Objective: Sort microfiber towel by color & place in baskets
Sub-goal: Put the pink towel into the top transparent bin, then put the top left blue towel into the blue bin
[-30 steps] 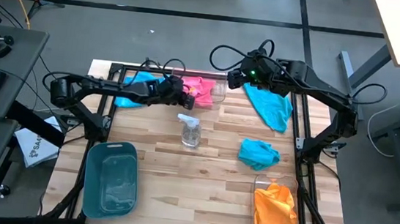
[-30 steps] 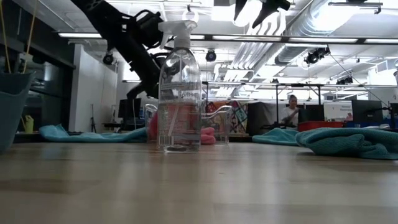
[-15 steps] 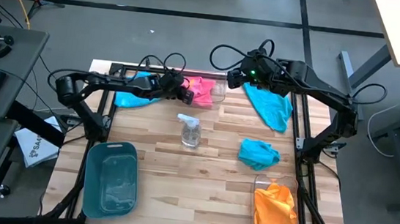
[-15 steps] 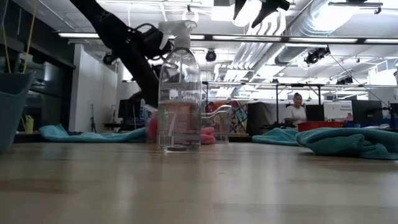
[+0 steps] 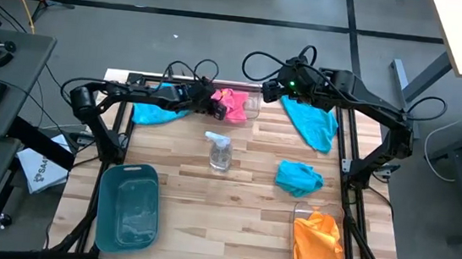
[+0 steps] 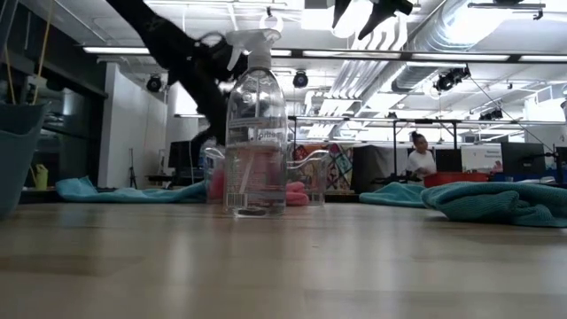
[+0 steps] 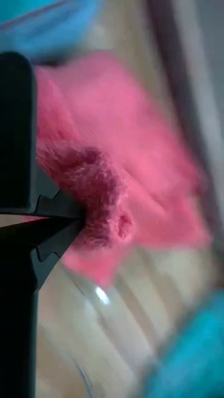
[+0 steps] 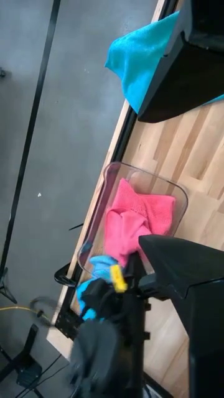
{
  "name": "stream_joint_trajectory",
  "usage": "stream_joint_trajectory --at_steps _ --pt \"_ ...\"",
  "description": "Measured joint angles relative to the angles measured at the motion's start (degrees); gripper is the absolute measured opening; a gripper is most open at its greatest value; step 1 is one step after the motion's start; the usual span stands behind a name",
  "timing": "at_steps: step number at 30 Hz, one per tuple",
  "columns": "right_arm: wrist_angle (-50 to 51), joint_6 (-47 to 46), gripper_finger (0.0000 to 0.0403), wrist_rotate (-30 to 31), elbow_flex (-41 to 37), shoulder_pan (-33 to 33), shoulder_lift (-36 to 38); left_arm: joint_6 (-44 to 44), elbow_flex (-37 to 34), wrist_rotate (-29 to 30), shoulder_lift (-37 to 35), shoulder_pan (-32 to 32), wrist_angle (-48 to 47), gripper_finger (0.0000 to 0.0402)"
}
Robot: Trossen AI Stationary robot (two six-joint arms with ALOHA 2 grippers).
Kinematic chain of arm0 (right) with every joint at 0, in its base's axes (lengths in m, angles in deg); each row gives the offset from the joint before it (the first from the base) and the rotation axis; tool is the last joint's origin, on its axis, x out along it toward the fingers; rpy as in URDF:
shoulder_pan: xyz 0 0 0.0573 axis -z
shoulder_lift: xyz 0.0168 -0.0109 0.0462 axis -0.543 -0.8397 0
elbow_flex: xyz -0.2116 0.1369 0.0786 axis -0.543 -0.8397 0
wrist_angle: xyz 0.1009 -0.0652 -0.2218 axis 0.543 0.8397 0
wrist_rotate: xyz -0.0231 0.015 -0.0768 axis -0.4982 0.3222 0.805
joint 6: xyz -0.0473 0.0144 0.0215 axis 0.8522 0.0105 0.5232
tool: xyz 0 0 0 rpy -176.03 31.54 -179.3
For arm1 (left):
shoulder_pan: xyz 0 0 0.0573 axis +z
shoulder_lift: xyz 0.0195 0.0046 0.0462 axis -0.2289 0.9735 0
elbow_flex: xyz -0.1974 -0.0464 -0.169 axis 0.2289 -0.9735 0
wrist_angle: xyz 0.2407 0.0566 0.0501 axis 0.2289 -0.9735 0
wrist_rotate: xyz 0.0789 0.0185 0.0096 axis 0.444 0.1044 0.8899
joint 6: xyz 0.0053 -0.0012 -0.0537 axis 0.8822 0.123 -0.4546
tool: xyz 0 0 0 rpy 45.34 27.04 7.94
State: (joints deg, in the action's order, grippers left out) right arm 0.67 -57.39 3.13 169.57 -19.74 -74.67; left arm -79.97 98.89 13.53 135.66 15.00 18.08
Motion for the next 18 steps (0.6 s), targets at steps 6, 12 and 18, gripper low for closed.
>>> stream_joint_trajectory --at_steps 6,12,18 --pt "0.1 0.0 0.0307 0.0 0.0 0.0 0.0 3.1 5.9 0.2 -0.1 0.8 -3.6 0.0" --pt "0.1 0.2 0.0307 0.0 0.0 0.0 0.0 7.3 9.5 0.7 -0.2 2.6 -6.5 0.0" --pt "0.1 0.2 0.0307 0.0 0.0 0.0 0.0 7.5 9.8 -0.7 -0.9 5.0 -8.8 0.0"
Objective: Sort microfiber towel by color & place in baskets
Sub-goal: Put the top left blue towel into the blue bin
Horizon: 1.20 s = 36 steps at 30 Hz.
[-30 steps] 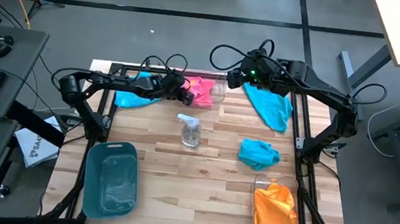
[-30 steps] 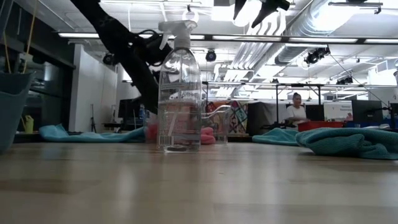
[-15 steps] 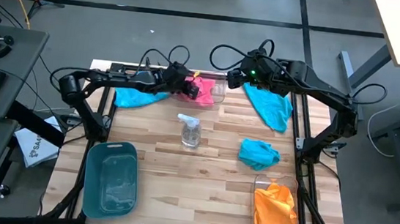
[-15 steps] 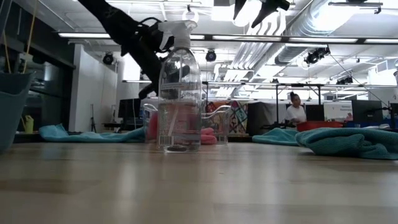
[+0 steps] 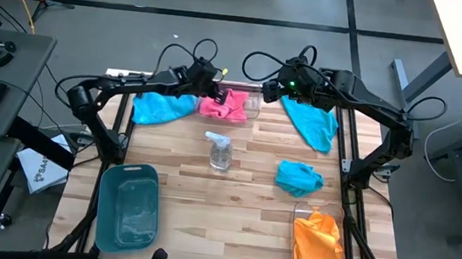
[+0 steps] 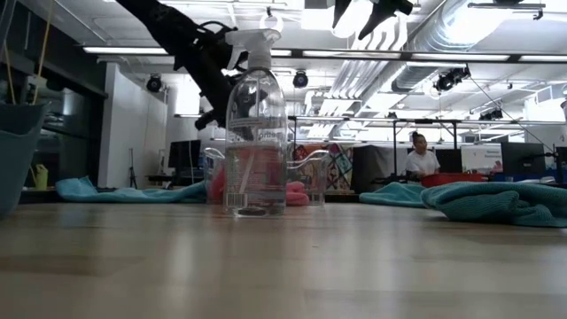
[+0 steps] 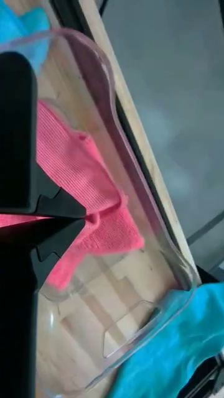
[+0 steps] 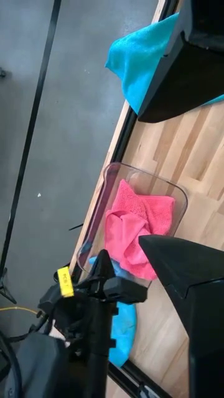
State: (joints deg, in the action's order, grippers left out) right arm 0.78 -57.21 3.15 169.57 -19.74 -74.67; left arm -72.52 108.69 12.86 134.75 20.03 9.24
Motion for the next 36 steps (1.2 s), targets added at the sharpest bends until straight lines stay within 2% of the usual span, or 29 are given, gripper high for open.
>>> stream_joint_trajectory --at_steps 6,11,14,17,22,25,30,36 --pt "0.1 0.0 0.0307 0.0 0.0 0.0 0.0 3.9 0.0 1.5 -5.5 1.7 -2.7 0.0" --pt "0.1 0.0 0.0307 0.0 0.0 0.0 0.0 5.9 -2.7 10.8 -14.0 2.9 -9.4 0.0" --pt "0.1 0.1 0.0307 0.0 0.0 0.0 0.0 5.7 -7.6 12.9 -19.2 4.0 -10.2 0.0" --pt "0.0 1.0 0.0307 0.0 0.0 0.0 0.0 5.5 -12.8 10.5 -23.7 5.3 -11.5 0.0" --pt "0.0 1.7 0.0307 0.0 0.0 0.0 0.0 4.0 -18.2 1.5 -28.5 6.1 -20.7 0.0" --pt "0.0 2.1 0.0307 0.1 0.0 0.0 0.0 4.5 -19.6 1.5 -30.4 5.3 -27.2 0.0007" --pt "0.0 3.2 0.0307 0.1 0.0 0.0 0.0 4.9 -23.8 1.9 -32.7 5.0 -29.7 0.0046" --pt "0.0 3.5 0.0307 0.1 0.0 0.0 0.0 5.0 -30.6 -0.8 -30.0 5.0 -23.9 0.0113"
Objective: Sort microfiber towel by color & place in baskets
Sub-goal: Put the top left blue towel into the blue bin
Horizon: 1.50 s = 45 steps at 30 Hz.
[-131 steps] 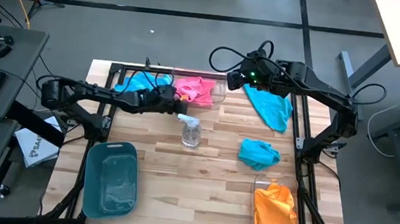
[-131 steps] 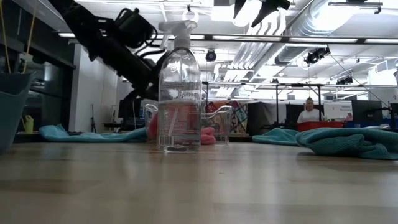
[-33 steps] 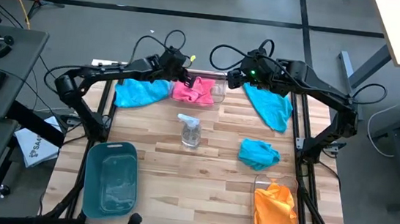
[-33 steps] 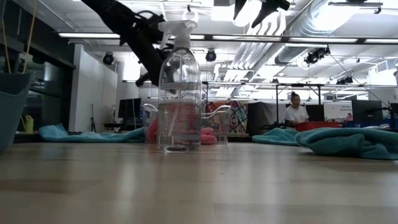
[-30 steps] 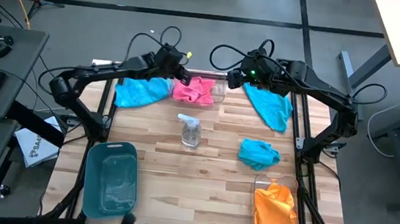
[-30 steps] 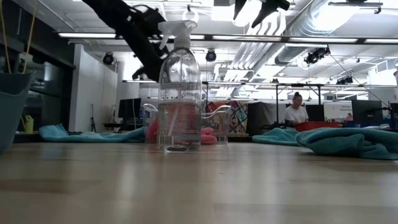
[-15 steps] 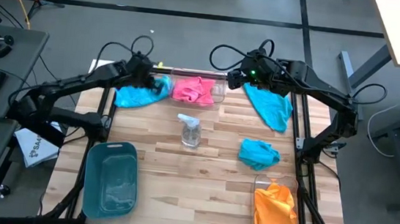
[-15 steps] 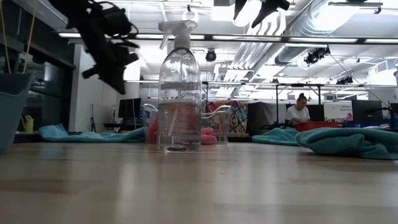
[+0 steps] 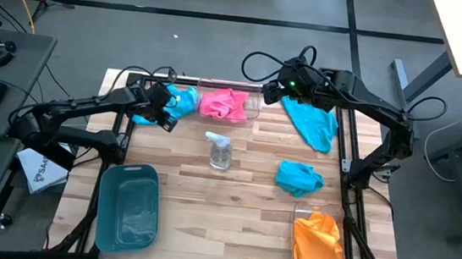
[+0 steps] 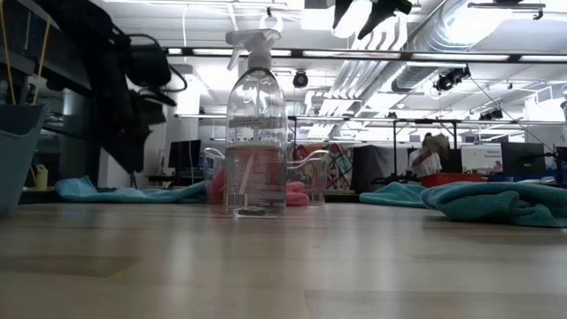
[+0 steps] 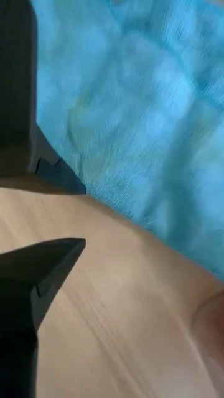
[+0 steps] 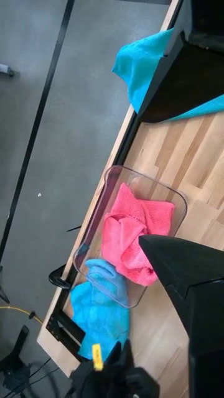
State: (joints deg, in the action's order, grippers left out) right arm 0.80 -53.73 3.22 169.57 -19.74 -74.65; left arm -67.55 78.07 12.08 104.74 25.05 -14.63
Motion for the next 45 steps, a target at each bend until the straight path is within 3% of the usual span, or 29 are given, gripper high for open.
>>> stream_joint_trajectory --at_steps 5,9,18,21,24,26,30,37,42,45 --pt "0.0 0.0 0.0307 0.7 0.0 0.1 0.0 2.0 -0.7 1.4 5.7 0.9 5.0 0.0155" --pt "0.0 0.0 0.0307 0.8 0.0 0.4 0.0 3.8 -0.6 3.6 11.5 2.0 6.5 0.0166" --pt "-0.4 0.0 0.0307 0.7 0.0 0.4 0.0 5.1 -0.1 4.0 20.5 2.7 6.1 0.0164" --pt "-0.4 0.0 0.0307 0.5 0.0 0.4 0.0 5.5 -0.4 4.1 19.4 2.1 6.0 0.0131" --pt "-0.4 0.0 0.0307 0.5 0.0 0.4 0.0 6.4 -0.7 3.9 15.5 1.7 4.1 0.0045" --pt "-0.4 0.0 0.0307 0.5 0.0 0.4 0.0 5.0 -1.0 4.4 11.4 1.8 1.3 0.0015" --pt "-0.4 1.1 0.0307 0.6 0.0 0.4 0.0 0.7 1.4 5.6 0.1 1.5 -3.4 0.0003" --pt "-0.4 1.5 0.0307 0.8 0.0 0.4 0.0 -3.9 11.2 0.8 -22.1 -2.7 -3.2 0.0001" --pt "-0.4 2.9 0.0307 0.8 0.0 0.4 0.0 -11.7 16.3 -7.4 -32.6 -7.8 1.6 0.0001" --pt "-0.4 4.1 0.0307 0.9 0.0 0.4 0.0 -19.2 16.8 -16.3 -37.6 -11.7 6.0 0.0"
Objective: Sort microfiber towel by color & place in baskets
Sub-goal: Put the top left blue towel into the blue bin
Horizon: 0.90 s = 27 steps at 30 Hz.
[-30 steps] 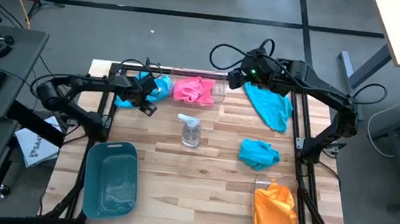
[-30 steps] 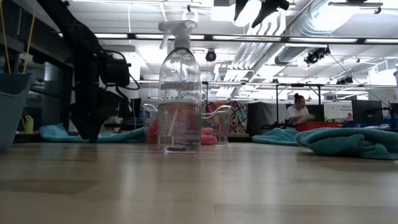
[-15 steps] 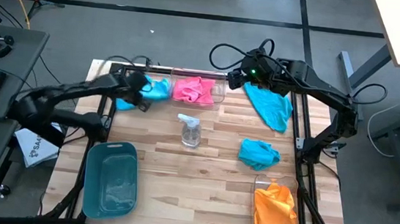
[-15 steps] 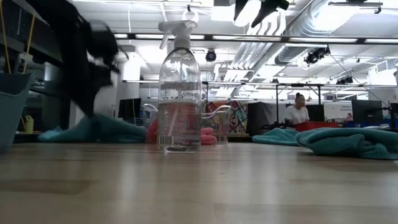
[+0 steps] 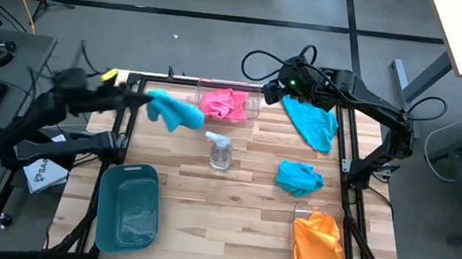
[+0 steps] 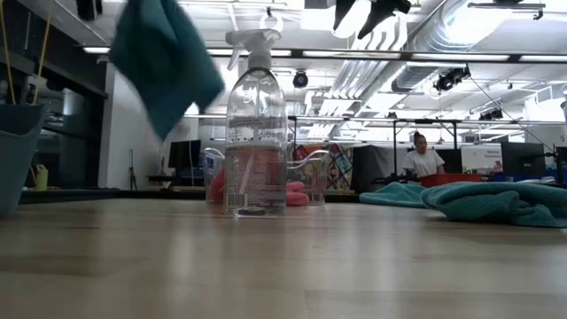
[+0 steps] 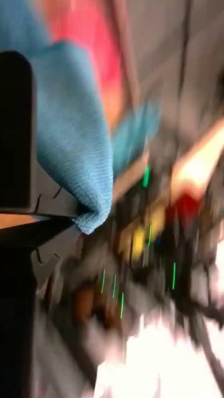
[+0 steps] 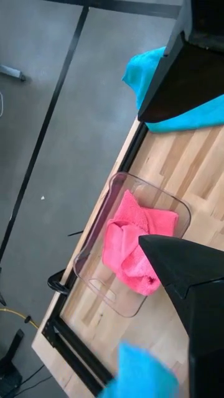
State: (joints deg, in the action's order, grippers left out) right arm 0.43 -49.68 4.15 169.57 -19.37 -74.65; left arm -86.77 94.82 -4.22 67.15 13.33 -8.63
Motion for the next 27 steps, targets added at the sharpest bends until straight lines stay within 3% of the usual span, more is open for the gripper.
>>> stream_joint_trajectory --at_steps 4,10,12,16,21,27 --pt "0.0 2.2 0.0307 0.0 0.0 0.0 0.0 -13.0 0.0 -10.7 -5.8 -4.8 8.8 0.0" --pt "0.0 3.0 0.0307 0.0 0.0 0.0 0.0 -29.2 0.1 -19.0 -12.4 -7.4 19.2 0.0" --pt "0.0 3.1 0.0307 0.0 0.0 0.0 0.0 -33.5 0.1 -19.1 -14.4 -7.4 17.3 0.0" --pt "0.0 3.0 0.0307 0.5 0.0 0.0 0.0 -37.6 0.1 -20.3 -16.1 -6.1 4.5 0.0" --pt "0.0 2.4 0.0307 0.6 0.0 0.0 0.0 -38.4 -0.4 -27.9 -15.7 -3.2 -7.7 0.0" --pt "0.0 1.5 0.0307 0.7 0.0 0.0 0.0 -40.6 -0.4 -33.9 -15.7 0.6 -10.0 0.0"
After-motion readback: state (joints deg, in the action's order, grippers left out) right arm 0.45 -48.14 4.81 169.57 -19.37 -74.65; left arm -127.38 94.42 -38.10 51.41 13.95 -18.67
